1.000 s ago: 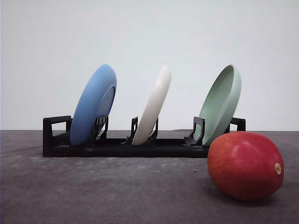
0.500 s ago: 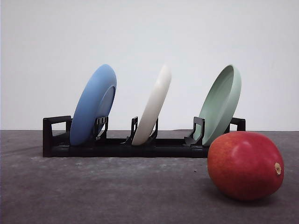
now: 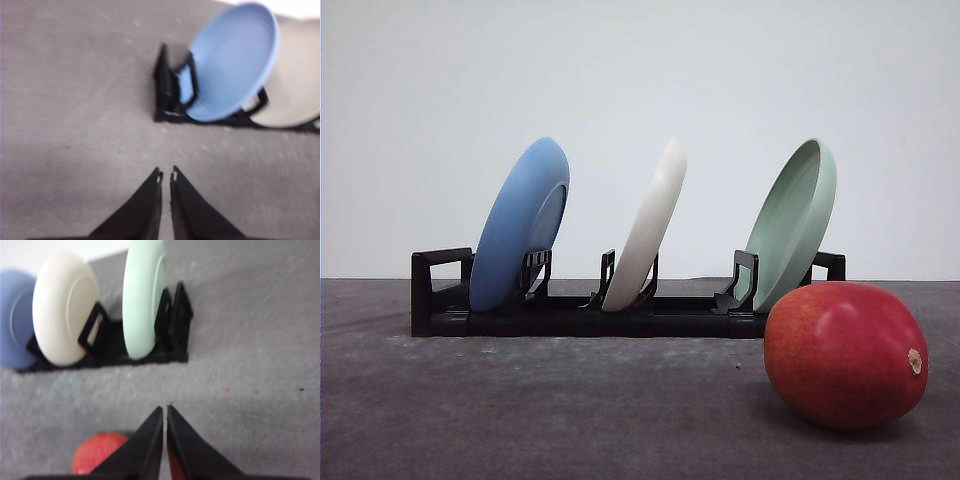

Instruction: Place pomegranate in white plate

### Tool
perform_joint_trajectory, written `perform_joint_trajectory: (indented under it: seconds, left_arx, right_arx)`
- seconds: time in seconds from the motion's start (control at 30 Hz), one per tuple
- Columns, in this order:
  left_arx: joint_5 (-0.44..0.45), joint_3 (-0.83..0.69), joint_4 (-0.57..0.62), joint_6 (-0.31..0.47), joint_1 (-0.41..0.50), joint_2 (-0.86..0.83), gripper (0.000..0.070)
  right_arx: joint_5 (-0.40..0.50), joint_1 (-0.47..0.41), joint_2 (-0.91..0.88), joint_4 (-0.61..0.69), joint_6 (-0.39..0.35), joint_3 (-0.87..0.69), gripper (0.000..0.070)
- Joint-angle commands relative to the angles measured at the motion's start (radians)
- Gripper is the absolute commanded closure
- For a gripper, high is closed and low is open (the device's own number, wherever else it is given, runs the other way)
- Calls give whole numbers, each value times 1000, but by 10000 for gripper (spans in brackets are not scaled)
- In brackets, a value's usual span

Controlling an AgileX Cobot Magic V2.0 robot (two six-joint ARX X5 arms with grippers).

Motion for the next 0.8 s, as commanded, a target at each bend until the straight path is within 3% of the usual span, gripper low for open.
perform_joint_trajectory:
  seconds: [0.0,0.17,0.33,0.4,0.47,0.53,0.77]
  left_arx:
    - [4,18,15,29,-34,11,690]
    - [-6,18,62,44,-145,40,690]
    - [-6,18,100,56,-196,58,685]
    - [-3,18,113,72,-201,58,600]
    - [4,18,125,83,-202,57,394]
    - [12,18,135,86,-202,56,262]
    - [103,18,189,192,-226,65,266]
  right_arx:
    - [-8,13,24,11,-63,16,693]
    - [12,105,51,60,-109,16,692]
    - [12,163,52,103,-153,16,689]
    - [11,164,52,116,-160,16,608]
    - [11,164,51,122,-164,16,419]
    - [11,164,51,123,-164,16,308]
    - [10,164,51,135,-159,16,308]
